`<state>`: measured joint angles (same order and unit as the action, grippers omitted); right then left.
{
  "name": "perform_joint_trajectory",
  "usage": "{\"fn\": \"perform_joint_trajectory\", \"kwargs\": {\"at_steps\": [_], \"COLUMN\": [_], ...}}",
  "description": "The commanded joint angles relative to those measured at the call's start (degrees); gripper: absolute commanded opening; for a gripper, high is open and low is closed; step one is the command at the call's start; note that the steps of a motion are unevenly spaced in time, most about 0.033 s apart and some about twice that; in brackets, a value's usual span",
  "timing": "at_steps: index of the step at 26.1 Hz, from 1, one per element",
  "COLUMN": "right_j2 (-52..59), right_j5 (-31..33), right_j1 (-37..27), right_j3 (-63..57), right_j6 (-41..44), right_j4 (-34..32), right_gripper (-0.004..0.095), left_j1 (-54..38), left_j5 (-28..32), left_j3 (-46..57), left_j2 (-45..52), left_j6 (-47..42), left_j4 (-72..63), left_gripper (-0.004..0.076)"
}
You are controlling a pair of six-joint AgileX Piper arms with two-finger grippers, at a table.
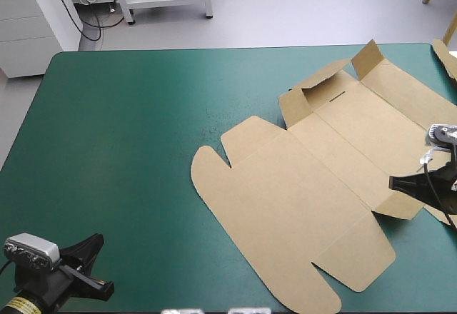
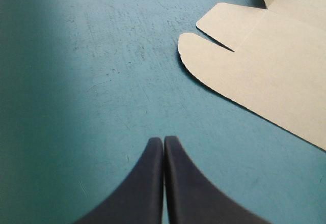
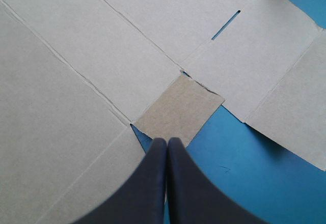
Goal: Fold the box
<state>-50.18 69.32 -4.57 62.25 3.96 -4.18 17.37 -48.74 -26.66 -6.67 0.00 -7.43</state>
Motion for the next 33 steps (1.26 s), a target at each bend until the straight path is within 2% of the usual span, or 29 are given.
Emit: {"fn": "perform_joint_trajectory", "kwargs": {"at_steps": [1,4,6,7,9,11,14,23,33], "right_j2": [0.5,0.5,0.5,0.5,0.5,0.5,0.5,0.5,0.0], "right_j5": [-2.3,-2.3,-2.3,-2.3,-2.3,-2.3,-2.3,-2.3,-2.3], "right_j1": [-1.0,-1.0,-1.0,-1.0,-1.0,-1.0,-1.0,-1.0,-1.0], "right_j3": [1.8,1.8,1.8,1.8,1.8,1.8,1.8,1.8,1.1], "right_j6": [-2.4,-3.6,-4.0,-4.0,-3.6,-3.2,-2.9,12.2,19.2], "right_j4": [1.9,3.8,4.2,4.2,2.2,-0.3,-0.5,-0.1,0.6], "right_gripper": [0.0056,0.0213,0.0358,0.0481,0.0582,0.0581,0.0578,0.0578,0.0577], "left_j1": [0.0,0.0,0.0,0.0,0.0,0.0,0.0,0.0,0.0], "left_j5": [4.0,4.0,4.0,4.0,4.0,4.0,4.0,7.6,7.5], "left_j3": [-1.2,-1.2,-1.2,-1.2,-1.2,-1.2,-1.2,0.4,0.4], "left_j2": [-1.0,-1.0,-1.0,-1.0,-1.0,-1.0,-1.0,-1.0,-1.0], "left_j6": [0.0,0.0,0.0,0.0,0.0,0.0,0.0,0.0,0.0], "left_j4": [-0.6,-0.6,-0.6,-0.6,-0.6,-0.3,-0.3,1.0,1.0], "left_gripper": [-0.0008,-0.0008,-0.0008,-0.0008,-0.0008,-0.0008,-0.0008,-0.0008,-0.0008]}}
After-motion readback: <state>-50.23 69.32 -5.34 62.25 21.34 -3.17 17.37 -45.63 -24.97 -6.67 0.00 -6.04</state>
